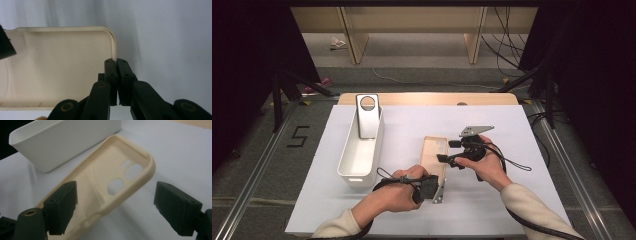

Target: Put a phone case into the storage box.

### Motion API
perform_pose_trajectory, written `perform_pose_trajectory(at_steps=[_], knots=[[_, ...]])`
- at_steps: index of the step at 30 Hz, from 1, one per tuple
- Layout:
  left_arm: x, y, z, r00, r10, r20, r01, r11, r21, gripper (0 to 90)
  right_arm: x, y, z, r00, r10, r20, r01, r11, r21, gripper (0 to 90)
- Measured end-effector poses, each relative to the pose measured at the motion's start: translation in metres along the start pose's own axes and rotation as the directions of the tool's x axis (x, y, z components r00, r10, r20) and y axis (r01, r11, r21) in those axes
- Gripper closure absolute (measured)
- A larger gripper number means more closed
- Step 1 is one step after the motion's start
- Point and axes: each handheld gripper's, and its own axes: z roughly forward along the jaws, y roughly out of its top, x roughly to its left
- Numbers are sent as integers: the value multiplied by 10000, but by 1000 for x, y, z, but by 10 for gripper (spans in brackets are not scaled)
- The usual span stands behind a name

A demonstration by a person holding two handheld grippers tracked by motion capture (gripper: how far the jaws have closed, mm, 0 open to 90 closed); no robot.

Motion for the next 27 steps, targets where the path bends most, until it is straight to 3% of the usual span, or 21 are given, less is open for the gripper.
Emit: perform_pose_trajectory(at_steps=[7, 10, 11, 16, 21, 27], knots=[[-2, 3, 0, 9998, 191, -49, -191, 9998, -74, 870, -3, 1, 0, 9995, 284, -112, -285, 9996, -41, 377], [-4, 5, 0, 10000, 32, 14, -32, 9998, -172, 870, -4, 1, 0, 9988, 422, -266, -422, 9991, 0, 451], [-3, 5, -1, 9998, 187, -19, -187, 9998, -113, 870, -4, 1, 0, 9984, 466, -306, -467, 9989, -25, 475], [-4, 5, 0, 9999, 120, 7, -120, 9998, -135, 870, -6, 4, -4, 9940, 942, -563, -955, 9952, -212, 597], [-2, 4, 0, 9996, 288, -49, -288, 9996, -58, 870, -7, 5, -7, 9884, 1253, -854, -1282, 9913, -290, 644], [-2, 3, 5, 9999, 124, -78, -125, 9999, -106, 871, -5, 8, -10, 9807, 1584, -1151, -1641, 9855, -423, 706]])
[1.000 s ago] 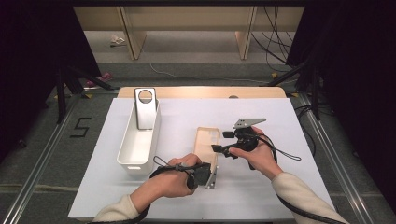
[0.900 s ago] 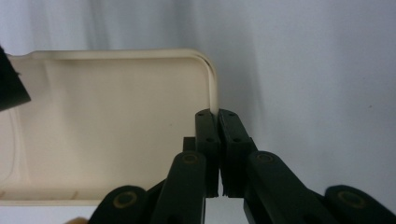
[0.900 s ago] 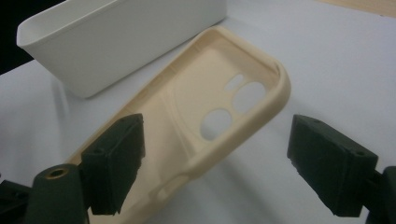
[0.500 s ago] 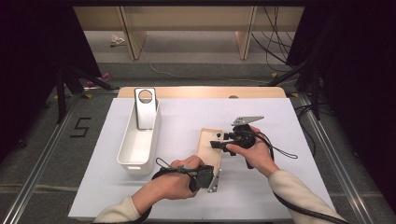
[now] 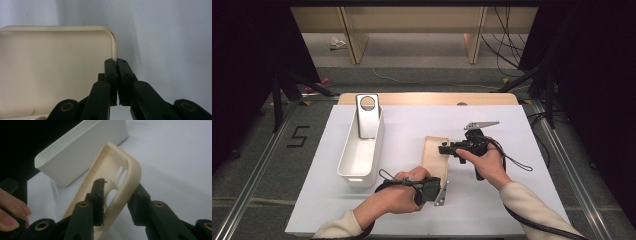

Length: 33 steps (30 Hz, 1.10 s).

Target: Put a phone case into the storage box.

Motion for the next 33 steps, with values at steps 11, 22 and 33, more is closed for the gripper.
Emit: perform_pose_trajectory(at_steps=[11, 22, 33], knots=[[3, -5, 3, 9991, -187, -390, 185, 9998, -71, 865, 7, 4, -8, 9920, 967, -809, -1017, 9930, -600, 808], [13, -14, -10, 9819, -1728, -776, 1603, 9763, -1456, 634, 11, 12, -20, 9968, 611, -523, -661, 9929, -990, 811], [36, -36, -30, 8420, -5259, -1199, 4377, 7961, -4180, 176, 6, 16, -32, 9991, 420, 6, -414, 9878, -1503, 809]])
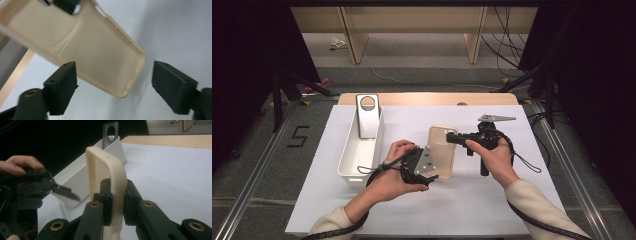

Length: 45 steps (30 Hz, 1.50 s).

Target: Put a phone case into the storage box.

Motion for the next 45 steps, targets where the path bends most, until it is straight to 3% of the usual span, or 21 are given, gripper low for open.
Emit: perform_pose_trajectory(at_steps=[2, 5, 9, 12, 16, 26, 32, 38, 43, 45], knots=[[5, -2, -1, 9976, -655, -201, 650, 9975, -269, 160, 0, 0, 0, 10000, -29, 55, 29, 10000, 15, 809], [13, -6, -3, 9845, -1709, -403, 1677, 9831, -731, 158, 0, 0, 0, 9998, -168, 129, 168, 9999, 0, 808], [22, -11, -6, 9677, -2444, -614, 2369, 9655, -1084, 229, 0, -1, 0, 9994, -321, 130, 322, 9995, -32, 808], [26, -12, -9, 9521, -2993, -632, 2884, 9471, -1409, 250, 1, -1, 1, 9993, -368, 97, 368, 9993, -18, 807], [28, -13, -10, 9394, -3387, -521, 3261, 9303, -1677, 267, 2, -2, 2, 9989, -460, 88, 460, 9989, 12, 807], [32, -9, -13, 9007, -4303, -593, 4087, 8858, -2200, 338, 7, -2, 4, 9972, -741, 75, 740, 9972, 61, 807], [37, -9, -17, 8687, -4920, -577, 4661, 8513, -2410, 444, 9, -3, 6, 9963, -859, 80, 858, 9962, 114, 806], [41, -7, -17, 8479, -5290, -349, 5058, 8269, -2458, 547, 13, -4, 9, 9955, -949, 54, 948, 9954, 149, 806], [44, -5, -12, 8245, -5658, -94, 5460, 7999, -2490, 623, 15, -4, 11, 9946, -1033, 47, 1032, 9945, 188, 806], [45, -5, -11, 8199, -5725, 36, 5548, 7930, -2514, 653, 15, -4, 11, 9942, -1075, 41, 1074, 9940, 213, 806]])
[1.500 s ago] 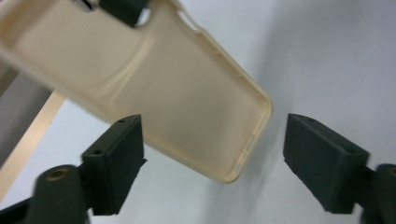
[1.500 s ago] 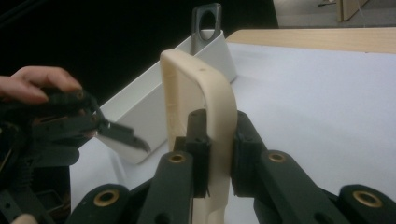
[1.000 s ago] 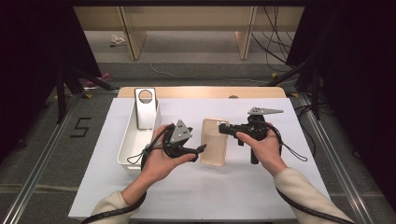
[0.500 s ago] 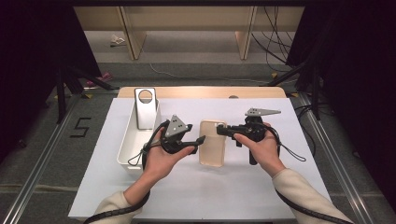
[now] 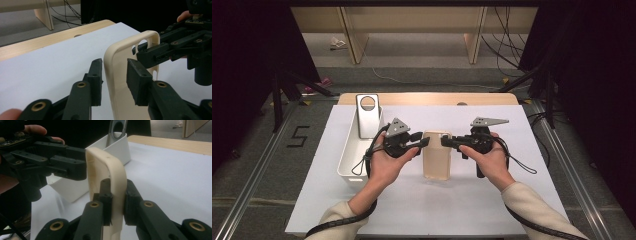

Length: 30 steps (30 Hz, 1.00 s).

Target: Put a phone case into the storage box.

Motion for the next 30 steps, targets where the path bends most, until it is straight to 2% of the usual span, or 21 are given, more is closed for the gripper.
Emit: perform_pose_trajectory(at_steps=[13, 20, 24, 30], knots=[[1, 0, 4, 9986, -374, -363, 376, 9993, 53, 758, 2, 1, -1, 10000, -74, 3, 74, 9999, -124, 806], [-1, 1, 3, 9984, -441, -349, 438, 9990, -93, 796, 4, 1, 0, 9999, -148, 7, 148, 9998, -116, 805], [-2, 1, 2, 9987, -335, -374, 328, 9993, -185, 817, 3, 2, -1, 9998, -176, 27, 176, 9997, -162, 802], [-4, 3, 0, 9988, 52, -479, -62, 9998, -208, 825, 3, 2, 0, 9993, -375, 59, 376, 9992, -155, 775]])
